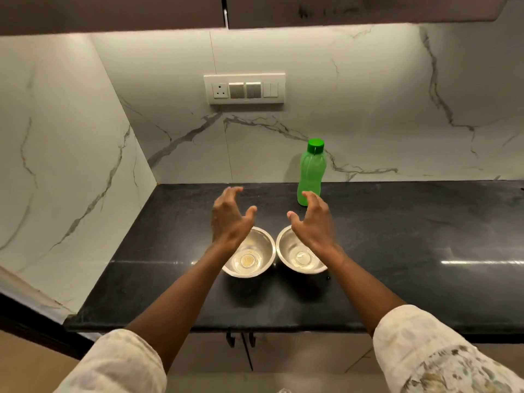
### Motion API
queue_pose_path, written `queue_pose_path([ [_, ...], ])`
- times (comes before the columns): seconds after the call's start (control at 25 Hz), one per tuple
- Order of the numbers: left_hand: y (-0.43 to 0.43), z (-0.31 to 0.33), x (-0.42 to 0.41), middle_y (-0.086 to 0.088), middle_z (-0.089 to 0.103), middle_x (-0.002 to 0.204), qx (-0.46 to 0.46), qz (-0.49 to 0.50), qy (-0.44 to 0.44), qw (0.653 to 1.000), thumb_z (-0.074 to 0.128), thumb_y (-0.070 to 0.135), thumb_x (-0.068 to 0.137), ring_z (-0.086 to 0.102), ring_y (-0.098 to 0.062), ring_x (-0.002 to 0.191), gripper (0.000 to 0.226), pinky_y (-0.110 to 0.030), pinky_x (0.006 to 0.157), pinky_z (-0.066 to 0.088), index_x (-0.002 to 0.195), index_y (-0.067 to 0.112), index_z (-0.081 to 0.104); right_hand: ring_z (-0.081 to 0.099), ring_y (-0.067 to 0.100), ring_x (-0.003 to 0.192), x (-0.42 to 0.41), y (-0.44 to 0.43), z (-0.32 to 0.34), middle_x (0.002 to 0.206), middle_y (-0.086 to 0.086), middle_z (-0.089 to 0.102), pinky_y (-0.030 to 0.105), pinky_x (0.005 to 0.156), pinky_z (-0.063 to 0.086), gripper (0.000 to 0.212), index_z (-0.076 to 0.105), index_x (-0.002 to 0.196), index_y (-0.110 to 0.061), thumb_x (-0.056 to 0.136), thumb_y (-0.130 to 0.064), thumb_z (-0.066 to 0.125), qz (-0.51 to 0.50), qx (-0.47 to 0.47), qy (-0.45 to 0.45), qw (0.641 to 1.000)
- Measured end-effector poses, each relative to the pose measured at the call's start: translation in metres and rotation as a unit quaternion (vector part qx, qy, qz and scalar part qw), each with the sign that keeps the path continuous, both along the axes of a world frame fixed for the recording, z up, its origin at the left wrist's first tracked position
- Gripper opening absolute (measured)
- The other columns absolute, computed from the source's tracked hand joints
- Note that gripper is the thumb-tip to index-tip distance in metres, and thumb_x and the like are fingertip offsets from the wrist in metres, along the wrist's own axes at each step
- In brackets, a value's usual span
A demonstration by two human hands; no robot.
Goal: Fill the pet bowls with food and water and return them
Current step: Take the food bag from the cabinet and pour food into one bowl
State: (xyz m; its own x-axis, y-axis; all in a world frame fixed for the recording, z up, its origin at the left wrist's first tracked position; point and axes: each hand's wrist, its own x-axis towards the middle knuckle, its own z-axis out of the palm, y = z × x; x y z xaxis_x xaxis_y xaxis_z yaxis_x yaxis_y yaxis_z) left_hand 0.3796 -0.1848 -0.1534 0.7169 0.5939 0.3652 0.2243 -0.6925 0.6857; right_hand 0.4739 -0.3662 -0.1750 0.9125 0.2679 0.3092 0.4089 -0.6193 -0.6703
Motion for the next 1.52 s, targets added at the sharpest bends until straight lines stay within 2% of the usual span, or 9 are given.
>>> queue_pose_path([
  [0.12, 0.011, 0.056, 0.03, -0.016, 0.059, 0.146, 0.14, -0.036, -0.067, 0.987, 0.086, 0.029, 0.081, 0.056, -0.034, 0.135, 0.059, -0.044, 0.112, 0.047, 0.133, 0.014, 0.063, 0.057, 0.036, 0.133, 0.016, 0.022, 0.049, 0.146, 0.018, 0.059, 0.046, 0.112, 0.047, 0.062, 0.058, 0.139, -0.006, 0.085, -0.026, 0.08, 0.028, 0.03, -0.143, 0.989],
  [0.24, 0.016, 0.121, 0.056, -0.018, 0.048, 0.157, 0.278, -0.06, -0.146, 0.947, 0.085, 0.026, 0.081, 0.044, -0.037, 0.146, 0.058, -0.048, 0.119, 0.041, 0.132, 0.011, 0.063, 0.055, 0.032, 0.135, 0.034, 0.041, 0.108, 0.149, 0.015, 0.056, 0.043, 0.111, 0.048, 0.062, 0.057, 0.139, -0.008, 0.084, -0.025, 0.079, 0.048, 0.048, -0.271, 0.96],
  [0.4, 0.018, 0.198, 0.082, -0.022, 0.048, 0.157, 0.374, -0.063, -0.212, 0.901, 0.083, 0.017, 0.081, 0.042, -0.04, 0.148, 0.06, -0.055, 0.122, 0.035, 0.136, 0.005, 0.062, 0.052, 0.03, 0.138, 0.054, 0.057, 0.192, 0.153, 0.014, 0.053, 0.039, 0.113, 0.044, 0.059, 0.057, 0.14, -0.008, 0.088, -0.029, 0.073, 0.033, 0.074, -0.398, 0.914],
  [0.68, 0.035, 0.267, 0.117, -0.021, 0.055, 0.151, 0.531, -0.014, -0.238, 0.813, 0.082, 0.006, 0.079, 0.049, -0.041, 0.143, 0.07, -0.057, 0.123, 0.032, 0.144, 0.003, 0.055, 0.051, 0.034, 0.138, 0.07, 0.065, 0.276, 0.15, 0.017, 0.055, 0.046, 0.117, 0.039, 0.061, 0.058, 0.14, -0.005, 0.081, -0.014, 0.073, -0.003, 0.037, -0.507, 0.861],
  [0.84, 0.045, 0.297, 0.123, -0.019, 0.062, 0.143, 0.601, 0.003, -0.256, 0.757, 0.068, 0.0, 0.086, 0.055, -0.04, 0.136, 0.054, -0.057, 0.121, 0.033, 0.139, 0.002, 0.06, 0.05, 0.033, 0.137, 0.076, 0.068, 0.288, 0.149, 0.016, 0.055, 0.045, 0.116, 0.037, 0.068, 0.056, 0.142, -0.004, 0.076, -0.011, 0.075, -0.02, 0.009, -0.524, 0.852],
  [1.08, 0.042, 0.307, 0.106, -0.018, 0.075, 0.116, 0.668, -0.042, -0.328, 0.667, 0.054, 0.007, 0.105, 0.069, -0.037, 0.114, 0.023, -0.062, 0.112, 0.045, 0.109, 0.003, 0.075, 0.051, 0.028, 0.134, 0.071, 0.058, 0.29, 0.149, 0.009, 0.056, 0.044, 0.11, 0.038, 0.068, 0.059, 0.14, -0.011, 0.075, -0.015, 0.081, -0.048, -0.021, -0.541, 0.839],
  [1.24, 0.029, 0.306, 0.071, -0.016, 0.077, 0.098, 0.675, -0.052, -0.4, 0.618, 0.064, 0.007, 0.101, 0.074, -0.034, 0.097, 0.016, -0.063, 0.106, 0.05, 0.092, 0.002, 0.077, 0.057, 0.03, 0.124, 0.055, 0.05, 0.287, 0.139, 0.008, 0.064, 0.046, 0.101, 0.044, 0.052, 0.065, 0.129, -0.014, 0.079, -0.011, 0.077, -0.09, 0.053, -0.584, 0.805],
  [1.4, 0.008, 0.308, 0.026, -0.012, 0.079, 0.087, 0.678, -0.085, -0.437, 0.585, 0.072, 0.008, 0.094, 0.075, -0.031, 0.087, 0.019, -0.061, 0.103, 0.052, 0.076, 0.008, 0.076, 0.063, 0.035, 0.113, 0.03, 0.037, 0.281, 0.128, 0.012, 0.067, 0.045, 0.092, 0.044, 0.055, 0.057, 0.126, -0.018, 0.075, -0.005, 0.072, -0.113, 0.164, -0.603, 0.772],
  [1.52, -0.014, 0.307, -0.002, -0.014, 0.081, 0.102, 0.629, -0.108, -0.48, 0.602, 0.08, 0.014, 0.088, 0.076, -0.033, 0.096, 0.01, -0.06, 0.101, 0.054, 0.081, 0.008, 0.078, 0.06, 0.032, 0.112, 0.01, 0.019, 0.278, 0.124, 0.014, 0.064, 0.046, 0.09, 0.046, 0.058, 0.057, 0.126, -0.014, 0.071, 0.001, 0.072, -0.117, 0.232, -0.617, 0.743],
])
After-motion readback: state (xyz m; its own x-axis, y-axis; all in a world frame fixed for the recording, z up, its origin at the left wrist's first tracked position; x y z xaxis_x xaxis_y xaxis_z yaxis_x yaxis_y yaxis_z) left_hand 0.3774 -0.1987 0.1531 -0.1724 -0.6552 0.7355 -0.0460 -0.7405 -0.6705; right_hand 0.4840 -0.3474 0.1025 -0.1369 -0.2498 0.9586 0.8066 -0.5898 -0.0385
